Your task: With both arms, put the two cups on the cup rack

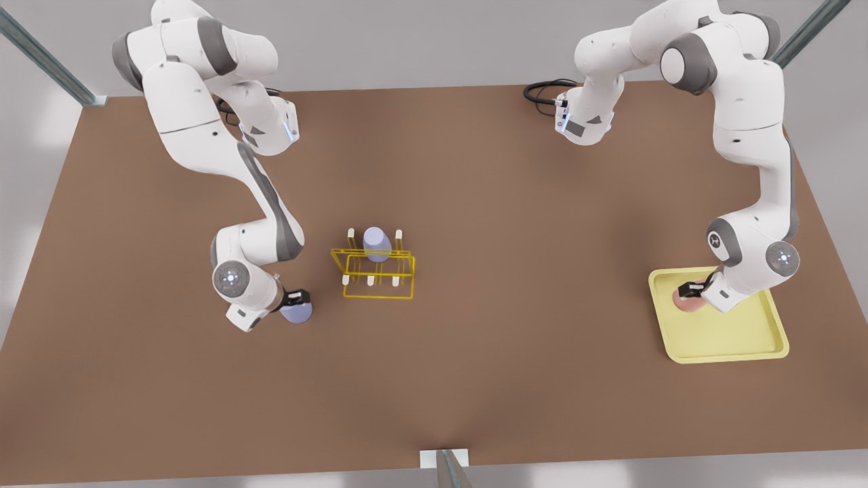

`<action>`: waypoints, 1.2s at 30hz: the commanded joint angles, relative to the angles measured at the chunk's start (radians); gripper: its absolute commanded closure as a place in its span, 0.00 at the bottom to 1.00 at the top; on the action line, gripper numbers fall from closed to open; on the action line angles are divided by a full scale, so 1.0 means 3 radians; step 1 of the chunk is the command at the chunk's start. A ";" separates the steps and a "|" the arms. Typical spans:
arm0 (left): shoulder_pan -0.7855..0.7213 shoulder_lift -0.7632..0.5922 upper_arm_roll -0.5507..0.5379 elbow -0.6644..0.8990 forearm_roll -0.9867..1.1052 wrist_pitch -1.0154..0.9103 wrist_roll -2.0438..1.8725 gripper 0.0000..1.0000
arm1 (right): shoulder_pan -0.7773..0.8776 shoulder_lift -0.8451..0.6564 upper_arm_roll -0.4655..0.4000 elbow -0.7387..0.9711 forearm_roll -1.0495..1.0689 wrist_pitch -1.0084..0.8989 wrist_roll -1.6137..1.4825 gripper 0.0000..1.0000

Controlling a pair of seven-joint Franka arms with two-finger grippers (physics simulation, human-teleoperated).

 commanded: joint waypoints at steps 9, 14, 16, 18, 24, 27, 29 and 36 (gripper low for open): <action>-0.0056 -0.0201 -0.0013 0.0018 -0.0002 -0.0275 0.0049 0.20 | 0.0010 0.0066 0.0010 -0.0122 0.0042 0.0310 0.0105 0.00; -0.0644 -0.0646 -0.0002 0.0131 -0.0002 -0.1047 -0.0809 0.20 | 0.0010 0.0102 0.0051 -0.0122 0.0042 0.0315 0.0105 0.00; -0.1048 -0.0728 -0.0002 0.0177 -0.0002 -0.1165 -0.1530 0.20 | 0.0010 0.0102 0.0051 -0.0122 0.0042 0.0325 0.0105 0.00; -0.1248 -0.0559 -0.0104 0.0550 -0.0007 -0.1451 -0.2159 0.20 | 0.0010 0.0102 0.0051 -0.0122 0.0042 0.0325 0.0105 0.00; -0.1943 0.0141 -0.0555 0.1725 -0.0201 -0.1977 -0.4342 0.19 | 0.0004 0.0092 0.0051 -0.0188 0.0042 0.0310 0.0069 0.00; -0.2281 0.0417 -0.0621 0.2196 -0.0253 -0.2045 -0.5089 0.19 | 0.0004 0.0087 0.0051 -0.0183 0.0042 0.0299 0.0059 0.00; -0.2317 0.0484 -0.0641 0.2421 -0.0345 -0.2004 -0.5212 0.19 | -0.0001 0.0087 0.0051 -0.0183 0.0037 0.0289 0.0049 0.18; -0.2797 0.0790 -0.0626 0.2933 -0.0401 -0.1707 -0.5534 0.19 | -0.0031 0.0076 0.0097 -0.0127 0.0047 0.0279 -0.0023 0.36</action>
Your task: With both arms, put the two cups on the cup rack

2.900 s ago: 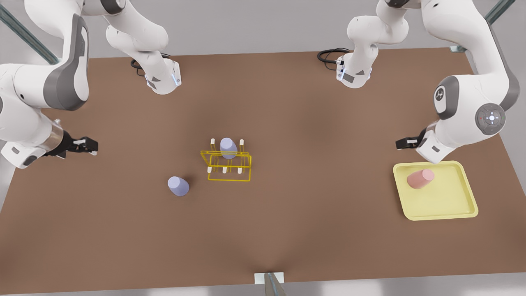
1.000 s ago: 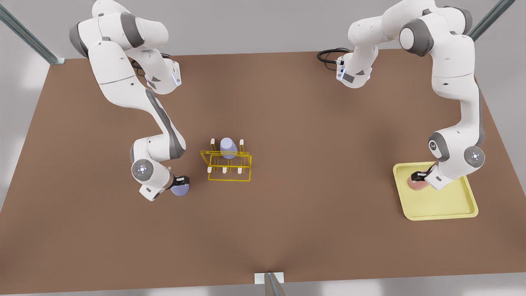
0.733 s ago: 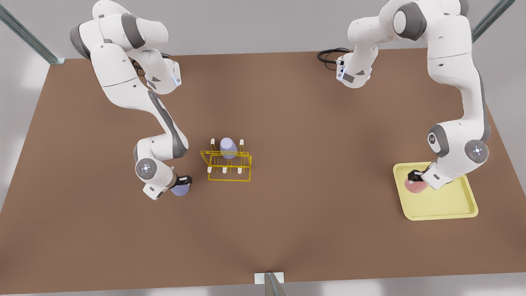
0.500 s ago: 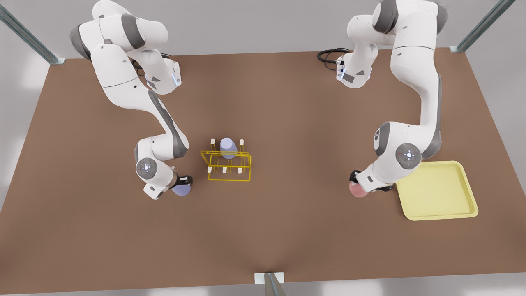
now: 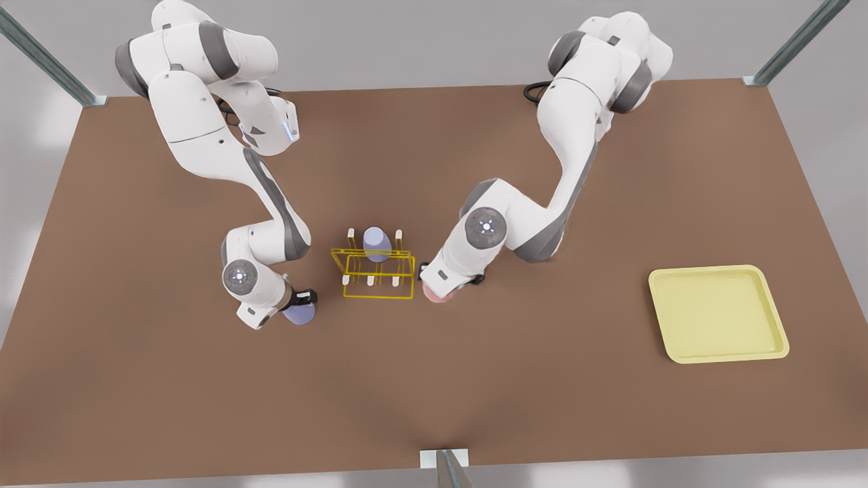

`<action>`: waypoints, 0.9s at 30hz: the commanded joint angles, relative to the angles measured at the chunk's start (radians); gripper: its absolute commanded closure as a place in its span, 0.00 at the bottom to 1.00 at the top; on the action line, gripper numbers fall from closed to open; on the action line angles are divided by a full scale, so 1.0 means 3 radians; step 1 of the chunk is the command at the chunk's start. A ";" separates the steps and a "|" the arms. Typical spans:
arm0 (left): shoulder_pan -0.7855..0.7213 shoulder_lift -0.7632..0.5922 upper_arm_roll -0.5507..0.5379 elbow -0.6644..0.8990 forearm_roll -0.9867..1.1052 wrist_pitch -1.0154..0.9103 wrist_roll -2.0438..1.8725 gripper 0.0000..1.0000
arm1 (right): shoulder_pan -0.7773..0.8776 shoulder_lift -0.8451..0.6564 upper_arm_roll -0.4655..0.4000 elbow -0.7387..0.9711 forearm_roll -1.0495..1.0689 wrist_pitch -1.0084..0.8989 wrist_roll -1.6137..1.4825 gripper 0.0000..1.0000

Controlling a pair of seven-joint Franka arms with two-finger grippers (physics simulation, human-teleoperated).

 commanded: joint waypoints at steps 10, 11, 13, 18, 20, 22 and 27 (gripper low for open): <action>-0.0378 0.0341 0.0000 0.0328 -0.0086 0.0305 -0.2466 0.19 | -0.0030 -0.0565 0.0241 0.0093 0.0254 -0.0507 -0.0173 0.35; -0.0383 0.0351 0.0000 0.0328 -0.0091 0.0305 -0.2477 0.19 | -0.0030 -0.0626 0.0272 0.0149 0.0254 -0.0629 -0.0173 0.35; -0.0409 0.0392 0.0020 0.0328 -0.0086 0.0336 -0.2472 0.19 | -0.0015 -0.0734 0.0292 0.0200 0.0463 -0.0849 -0.0259 0.35; -0.0393 0.0402 0.0031 0.0328 -0.0080 0.0356 -0.2472 0.00 | 0.0006 -0.0821 0.0441 0.0226 0.0489 -0.1069 -0.0290 0.35; -0.0388 0.0397 0.0051 0.0323 -0.0080 0.0356 -0.2472 0.00 | 0.0001 -0.0831 0.0507 0.0226 0.0494 -0.1146 -0.0290 0.35; -0.0363 0.0336 0.0056 0.0318 -0.0070 0.0229 -0.2482 0.00 | 0.0006 -0.0846 0.0507 0.0226 0.0494 -0.1202 -0.0321 0.35; 0.1283 -0.0538 0.0056 0.0313 0.0379 -0.2093 0.0170 0.00 | 0.0006 -0.0841 0.0553 0.0226 0.0489 -0.1345 -0.0347 0.35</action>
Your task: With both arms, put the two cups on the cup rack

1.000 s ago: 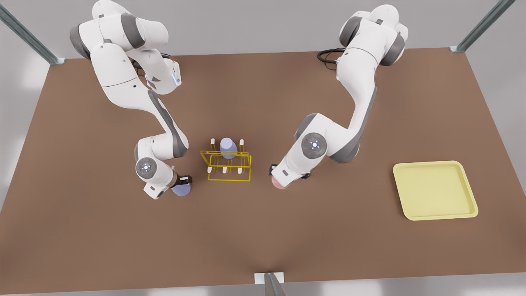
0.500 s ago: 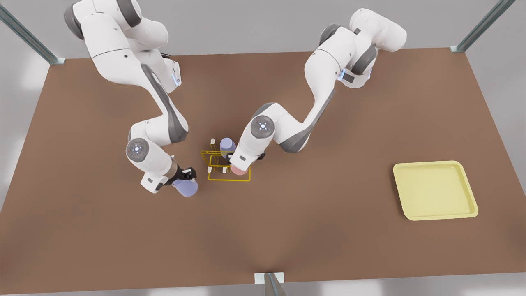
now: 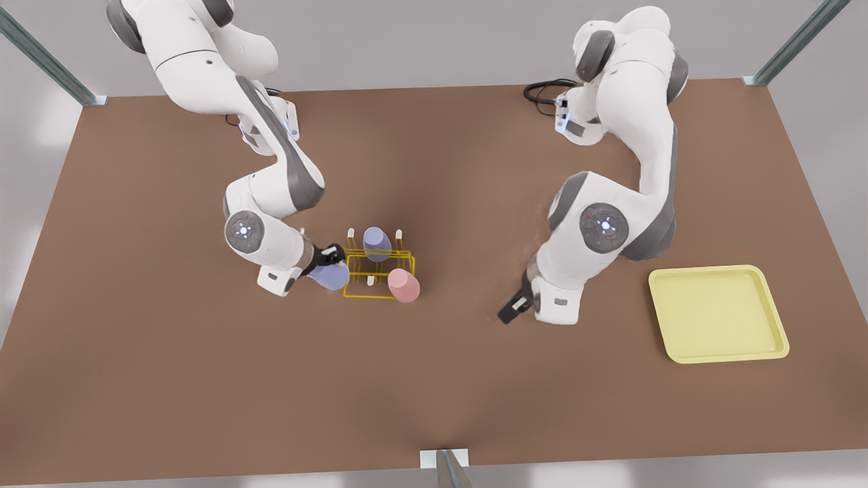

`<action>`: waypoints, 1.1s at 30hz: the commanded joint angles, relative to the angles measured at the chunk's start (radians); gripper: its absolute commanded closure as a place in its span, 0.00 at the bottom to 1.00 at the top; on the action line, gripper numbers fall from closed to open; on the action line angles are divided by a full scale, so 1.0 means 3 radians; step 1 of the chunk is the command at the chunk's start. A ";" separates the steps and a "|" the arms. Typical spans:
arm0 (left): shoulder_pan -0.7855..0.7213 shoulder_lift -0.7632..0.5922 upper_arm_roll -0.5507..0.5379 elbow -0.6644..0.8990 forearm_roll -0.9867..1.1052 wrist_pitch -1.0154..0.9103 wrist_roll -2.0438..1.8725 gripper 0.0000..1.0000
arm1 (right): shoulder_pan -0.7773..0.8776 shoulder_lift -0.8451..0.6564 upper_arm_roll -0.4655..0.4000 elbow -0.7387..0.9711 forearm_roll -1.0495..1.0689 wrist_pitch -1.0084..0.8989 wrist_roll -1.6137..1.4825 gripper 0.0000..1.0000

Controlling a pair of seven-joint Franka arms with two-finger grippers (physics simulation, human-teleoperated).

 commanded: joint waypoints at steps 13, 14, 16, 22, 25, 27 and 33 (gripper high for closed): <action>0.1201 -0.1325 -0.0036 -0.1804 0.0126 -0.0832 0.4169 0.00 | 0.0129 0.0200 0.0016 0.0078 0.0028 -0.0195 -0.0115 0.35; 0.1201 -0.1325 -0.0036 -0.1804 0.0126 -0.0827 0.4174 0.00 | 0.0145 0.0220 0.0016 0.0078 0.0028 -0.0195 -0.0115 0.34; 0.1196 -0.1325 -0.0036 -0.1804 0.0126 -0.0827 0.4174 0.00 | 0.0150 0.0230 0.0011 0.0078 0.0028 -0.0195 -0.0110 0.26; 0.1191 -0.1330 -0.0047 -0.1804 0.0126 -0.0827 0.4169 0.00 | 0.0145 0.0251 0.0011 0.0098 0.0028 -0.0215 -0.0105 0.00; 0.1186 -0.1330 -0.0047 -0.1804 0.0126 -0.0827 0.4169 0.00 | 0.0145 0.0246 0.0011 0.0170 0.0028 -0.0246 -0.0085 0.00; 0.1176 -0.1330 -0.0047 -0.1804 0.0131 -0.0816 0.4164 0.00 | 0.0084 0.0230 -0.0096 0.0425 -0.0028 -0.0435 -0.0059 0.00; 0.1150 -0.1243 -0.0159 -0.1477 0.0458 -0.0765 0.4164 0.00 | -0.0243 0.0251 -0.1170 0.1351 -0.0831 -0.1335 -0.0222 0.00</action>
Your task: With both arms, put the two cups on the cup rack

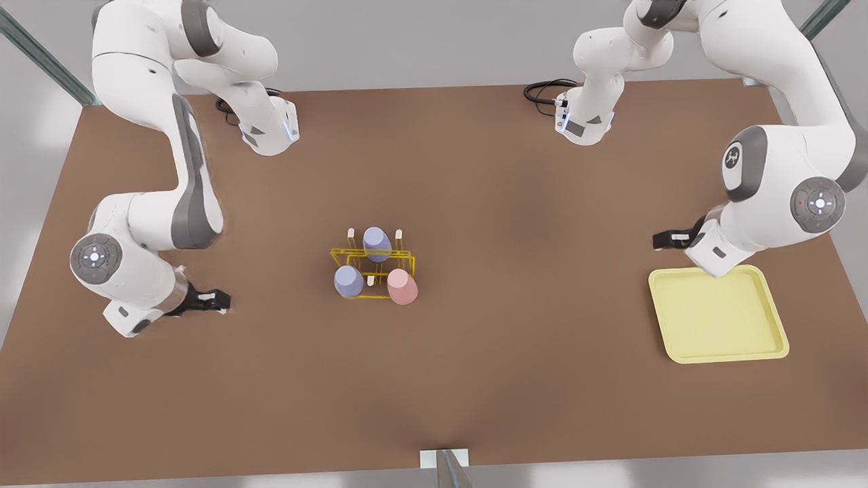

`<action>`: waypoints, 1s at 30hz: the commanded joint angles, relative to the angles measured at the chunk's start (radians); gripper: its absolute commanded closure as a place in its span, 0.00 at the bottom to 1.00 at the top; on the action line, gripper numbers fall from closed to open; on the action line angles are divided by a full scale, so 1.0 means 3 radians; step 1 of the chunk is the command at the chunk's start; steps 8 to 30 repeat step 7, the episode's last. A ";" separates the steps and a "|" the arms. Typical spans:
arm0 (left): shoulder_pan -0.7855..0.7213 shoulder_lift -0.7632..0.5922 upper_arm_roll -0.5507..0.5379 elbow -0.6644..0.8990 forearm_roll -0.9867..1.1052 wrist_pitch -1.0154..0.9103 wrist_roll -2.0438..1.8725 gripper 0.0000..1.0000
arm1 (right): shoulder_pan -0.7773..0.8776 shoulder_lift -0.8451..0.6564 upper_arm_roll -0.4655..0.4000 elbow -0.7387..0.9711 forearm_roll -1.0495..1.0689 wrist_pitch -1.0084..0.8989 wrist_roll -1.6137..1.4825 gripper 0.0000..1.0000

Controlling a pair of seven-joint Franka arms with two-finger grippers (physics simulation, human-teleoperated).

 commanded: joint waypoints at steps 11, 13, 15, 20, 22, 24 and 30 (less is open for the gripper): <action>-0.0008 0.0023 -0.0006 0.0066 0.0080 -0.0011 0.0709 0.00 | -0.0099 -0.0634 -0.0046 0.0022 -0.0012 -0.0852 -0.0587 0.00; -0.0008 0.0023 -0.0006 0.0066 0.0080 -0.0011 0.0709 0.00 | -0.0099 -0.0634 -0.0046 0.0022 -0.0012 -0.0852 -0.0587 0.00; -0.0008 0.0023 -0.0006 0.0066 0.0080 -0.0011 0.0709 0.00 | -0.0099 -0.0634 -0.0046 0.0022 -0.0012 -0.0852 -0.0587 0.00; -0.0008 0.0023 -0.0006 0.0066 0.0080 -0.0011 0.0709 0.00 | -0.0099 -0.0634 -0.0046 0.0022 -0.0012 -0.0852 -0.0587 0.00; -0.0008 0.0023 -0.0006 0.0066 0.0080 -0.0011 0.0709 0.00 | -0.0099 -0.0634 -0.0046 0.0022 -0.0012 -0.0852 -0.0587 0.00; -0.0008 0.0023 -0.0006 0.0066 0.0080 -0.0011 0.0709 0.00 | -0.0099 -0.0634 -0.0046 0.0022 -0.0012 -0.0852 -0.0587 0.00; -0.0008 0.0023 -0.0006 0.0066 0.0080 -0.0011 0.0709 0.00 | -0.0099 -0.0634 -0.0046 0.0022 -0.0012 -0.0852 -0.0587 0.00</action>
